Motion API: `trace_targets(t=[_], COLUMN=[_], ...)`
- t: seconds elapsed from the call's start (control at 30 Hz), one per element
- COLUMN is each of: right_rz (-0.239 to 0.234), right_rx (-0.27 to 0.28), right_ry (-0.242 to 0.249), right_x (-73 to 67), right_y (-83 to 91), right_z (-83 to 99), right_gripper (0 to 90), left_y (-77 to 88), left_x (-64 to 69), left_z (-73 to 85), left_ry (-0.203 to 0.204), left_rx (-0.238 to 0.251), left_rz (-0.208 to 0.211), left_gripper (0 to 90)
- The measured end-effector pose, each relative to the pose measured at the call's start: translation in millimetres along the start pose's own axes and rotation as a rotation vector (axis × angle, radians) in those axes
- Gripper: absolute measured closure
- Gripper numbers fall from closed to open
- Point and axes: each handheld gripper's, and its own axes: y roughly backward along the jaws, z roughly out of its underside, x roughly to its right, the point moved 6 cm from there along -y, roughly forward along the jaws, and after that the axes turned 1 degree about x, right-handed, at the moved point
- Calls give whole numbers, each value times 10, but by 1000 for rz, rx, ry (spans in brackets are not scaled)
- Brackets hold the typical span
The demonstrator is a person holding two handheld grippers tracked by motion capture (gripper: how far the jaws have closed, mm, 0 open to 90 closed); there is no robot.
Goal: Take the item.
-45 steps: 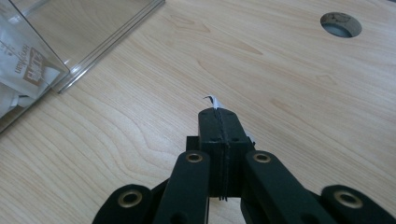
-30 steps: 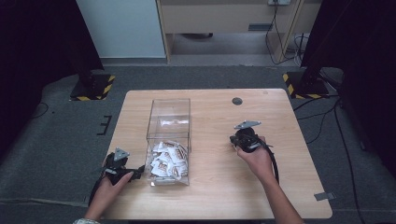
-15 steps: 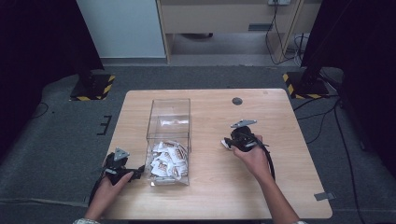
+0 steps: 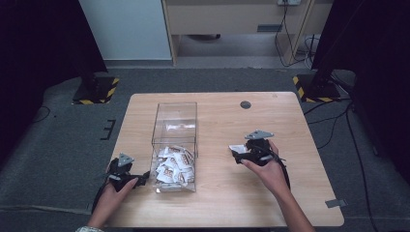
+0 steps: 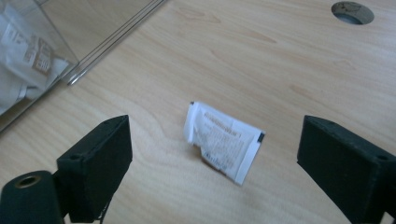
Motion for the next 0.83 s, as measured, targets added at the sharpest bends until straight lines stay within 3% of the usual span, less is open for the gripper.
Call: trace_targets(t=[0.27, 0.4, 0.63, 0.83], right_rz=[-22, -47, -31, -16], right_rx=[-23, -83, -117, -75], right_ry=[20, 36, 44, 29], right_x=[-43, -58, -31, -50], right_y=[95, 131, 113, 79], right_z=[442, 663, 839, 856], right_gripper=[82, 79, 46, 5], left_y=[1, 1, 1, 1], left_x=[2, 2, 2, 1], left_z=[0, 0, 0, 0], left_ry=[1, 2, 1, 0], left_rx=[0, 0, 0, 0], left_rz=[0, 0, -1, 0], left_gripper=[0, 0, 0, 0])
